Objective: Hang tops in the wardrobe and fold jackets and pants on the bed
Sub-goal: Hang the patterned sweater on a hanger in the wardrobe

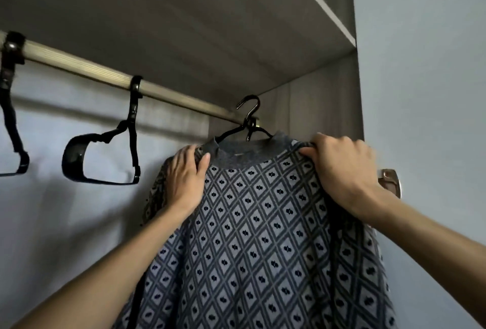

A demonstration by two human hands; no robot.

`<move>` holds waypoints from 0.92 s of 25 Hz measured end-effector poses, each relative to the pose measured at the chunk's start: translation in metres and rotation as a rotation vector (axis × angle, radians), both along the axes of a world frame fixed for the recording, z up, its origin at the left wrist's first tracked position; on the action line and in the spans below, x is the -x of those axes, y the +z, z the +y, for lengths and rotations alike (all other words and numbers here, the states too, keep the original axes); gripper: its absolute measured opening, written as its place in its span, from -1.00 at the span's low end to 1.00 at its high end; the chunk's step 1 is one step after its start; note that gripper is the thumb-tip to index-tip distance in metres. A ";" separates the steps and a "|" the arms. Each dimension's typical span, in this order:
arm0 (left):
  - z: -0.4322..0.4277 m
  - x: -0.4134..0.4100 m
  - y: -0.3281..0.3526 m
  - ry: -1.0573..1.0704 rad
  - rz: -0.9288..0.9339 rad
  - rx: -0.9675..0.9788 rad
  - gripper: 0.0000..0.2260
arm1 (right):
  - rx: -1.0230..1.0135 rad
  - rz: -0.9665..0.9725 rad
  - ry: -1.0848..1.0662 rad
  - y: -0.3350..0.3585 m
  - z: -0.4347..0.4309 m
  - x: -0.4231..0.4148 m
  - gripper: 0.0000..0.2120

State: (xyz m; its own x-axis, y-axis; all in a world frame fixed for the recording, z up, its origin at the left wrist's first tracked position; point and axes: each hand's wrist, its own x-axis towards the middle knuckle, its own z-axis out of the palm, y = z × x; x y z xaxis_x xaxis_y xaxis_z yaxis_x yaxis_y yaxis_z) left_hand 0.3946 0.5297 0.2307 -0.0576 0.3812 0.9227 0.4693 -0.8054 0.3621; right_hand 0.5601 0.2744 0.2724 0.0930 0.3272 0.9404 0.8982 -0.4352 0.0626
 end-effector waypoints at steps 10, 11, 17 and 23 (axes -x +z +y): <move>0.061 -0.060 -0.022 -0.268 0.147 0.279 -0.30 | 0.086 -0.069 -0.162 0.001 0.082 0.006 -0.81; 0.063 -0.066 -0.026 -0.280 0.187 0.295 -0.31 | 0.102 -0.085 -0.191 -0.002 0.083 0.005 -0.84; 0.064 -0.093 -0.017 -0.335 0.349 0.393 -0.42 | 0.080 -0.273 -0.238 -0.020 0.082 -0.004 -0.79; 0.077 -0.072 -0.153 -0.130 0.429 0.271 -0.30 | 0.456 -0.504 -0.038 -0.166 0.053 -0.030 -0.54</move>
State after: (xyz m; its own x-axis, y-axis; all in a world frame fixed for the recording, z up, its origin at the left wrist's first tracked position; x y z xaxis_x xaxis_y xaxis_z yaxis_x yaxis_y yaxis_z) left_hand 0.4669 0.6068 0.0779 0.3672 0.5886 0.7203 0.5238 -0.7707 0.3628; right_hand 0.5898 0.3276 0.1067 -0.3010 0.7064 0.6407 0.6959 -0.2966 0.6540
